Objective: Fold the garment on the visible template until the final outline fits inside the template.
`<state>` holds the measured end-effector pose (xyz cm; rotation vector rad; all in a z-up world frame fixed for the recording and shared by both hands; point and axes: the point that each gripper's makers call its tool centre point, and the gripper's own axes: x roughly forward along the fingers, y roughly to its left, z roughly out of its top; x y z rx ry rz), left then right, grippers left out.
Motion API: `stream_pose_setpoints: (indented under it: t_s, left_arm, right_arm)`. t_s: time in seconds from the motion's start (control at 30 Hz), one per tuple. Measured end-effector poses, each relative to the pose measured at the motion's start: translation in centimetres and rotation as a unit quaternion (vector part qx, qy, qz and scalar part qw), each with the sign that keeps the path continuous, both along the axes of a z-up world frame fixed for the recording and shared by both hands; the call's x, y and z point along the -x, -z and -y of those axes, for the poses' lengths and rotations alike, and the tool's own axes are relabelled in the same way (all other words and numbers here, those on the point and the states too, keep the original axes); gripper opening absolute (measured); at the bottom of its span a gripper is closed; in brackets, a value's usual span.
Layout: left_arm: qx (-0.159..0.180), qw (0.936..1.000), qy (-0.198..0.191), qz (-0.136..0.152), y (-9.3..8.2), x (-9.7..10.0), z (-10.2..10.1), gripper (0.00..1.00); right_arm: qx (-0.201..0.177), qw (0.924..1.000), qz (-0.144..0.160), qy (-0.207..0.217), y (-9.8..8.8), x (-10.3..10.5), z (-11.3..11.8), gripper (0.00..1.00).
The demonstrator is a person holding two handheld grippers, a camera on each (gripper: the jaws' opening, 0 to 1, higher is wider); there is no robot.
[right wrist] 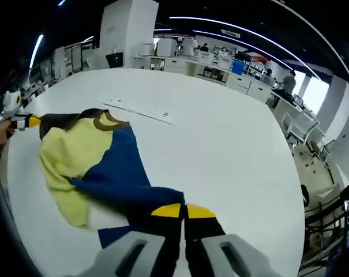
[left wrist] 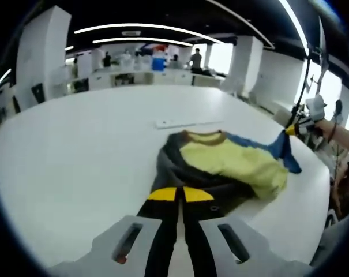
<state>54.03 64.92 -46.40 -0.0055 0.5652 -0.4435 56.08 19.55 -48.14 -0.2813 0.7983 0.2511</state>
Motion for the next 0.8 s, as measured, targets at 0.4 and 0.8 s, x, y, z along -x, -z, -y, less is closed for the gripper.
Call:
stream_pose_setpoints:
  t_s: [0.4,0.8]
  left_arm:
    - [-0.004,0.9997,-0.021,-0.013,0.9,-0.6,-2.0,0.00]
    - [-0.005,0.9986,-0.042,-0.031,2.3,-0.9,-3.4,0.00]
  right_arm:
    - [0.018,0.9994,-0.025,0.013,1.7,-0.3,2.2,0.00]
    - [0.024,0.9990,-0.032,0.021,2.6,-1.9,3.5,0.00]
